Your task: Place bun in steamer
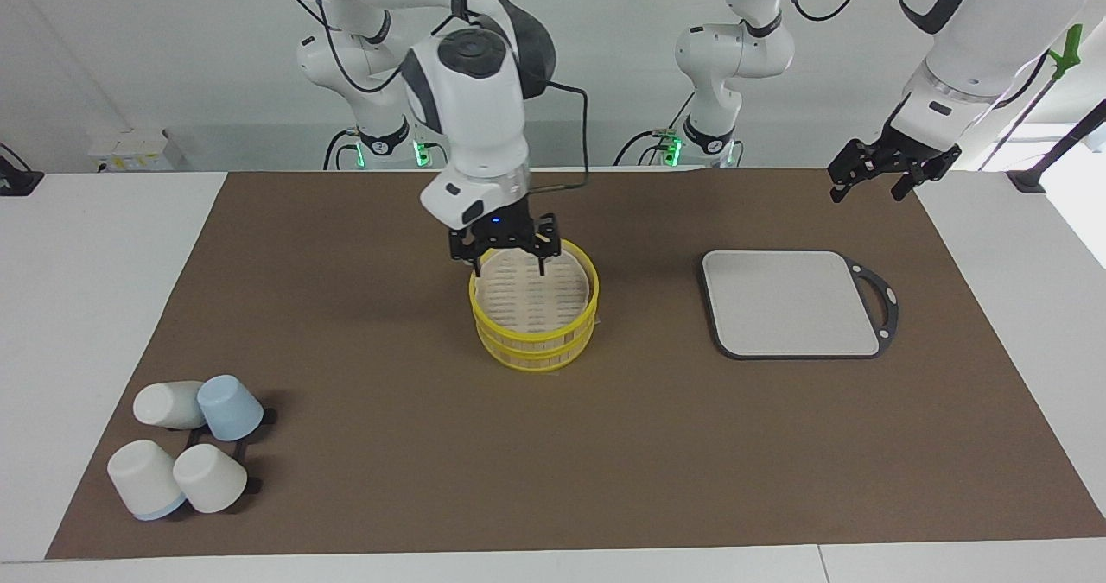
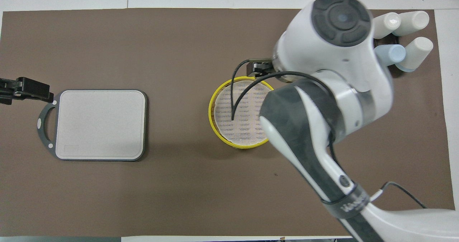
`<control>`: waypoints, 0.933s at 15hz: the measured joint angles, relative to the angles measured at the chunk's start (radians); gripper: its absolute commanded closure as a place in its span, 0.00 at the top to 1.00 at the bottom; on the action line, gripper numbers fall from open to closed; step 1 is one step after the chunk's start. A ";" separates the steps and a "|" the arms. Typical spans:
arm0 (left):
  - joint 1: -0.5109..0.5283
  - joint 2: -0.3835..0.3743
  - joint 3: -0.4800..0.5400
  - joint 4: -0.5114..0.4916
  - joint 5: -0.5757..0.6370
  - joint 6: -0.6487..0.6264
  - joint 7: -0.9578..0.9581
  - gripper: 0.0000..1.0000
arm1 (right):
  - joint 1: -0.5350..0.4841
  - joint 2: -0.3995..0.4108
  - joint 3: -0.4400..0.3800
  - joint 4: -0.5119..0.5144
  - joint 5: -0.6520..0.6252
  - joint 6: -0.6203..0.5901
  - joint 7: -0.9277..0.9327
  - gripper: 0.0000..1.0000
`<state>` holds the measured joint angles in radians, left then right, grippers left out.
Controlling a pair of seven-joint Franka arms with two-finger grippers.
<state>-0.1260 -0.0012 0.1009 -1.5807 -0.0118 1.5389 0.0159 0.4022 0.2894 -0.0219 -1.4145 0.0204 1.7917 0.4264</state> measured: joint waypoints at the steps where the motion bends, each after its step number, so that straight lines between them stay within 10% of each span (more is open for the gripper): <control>1: 0.000 0.000 0.000 0.000 0.000 0.000 0.000 1.00 | -0.050 -0.020 0.000 0.000 0.000 -0.034 -0.065 1.00; 7: 0.000 -0.001 0.000 0.000 0.000 0.000 0.000 1.00 | -0.262 -0.123 -0.001 -0.029 0.001 -0.227 -0.308 1.00; 14: 0.000 -0.001 0.000 -0.001 0.000 0.000 0.000 1.00 | -0.355 -0.302 0.000 -0.273 0.000 -0.139 -0.318 1.00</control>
<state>-0.1260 -0.0021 0.1012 -1.5812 -0.0118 1.5389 0.0159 0.0475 -0.0124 -0.0222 -1.6871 0.0208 1.6525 0.1081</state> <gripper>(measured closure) 0.000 0.000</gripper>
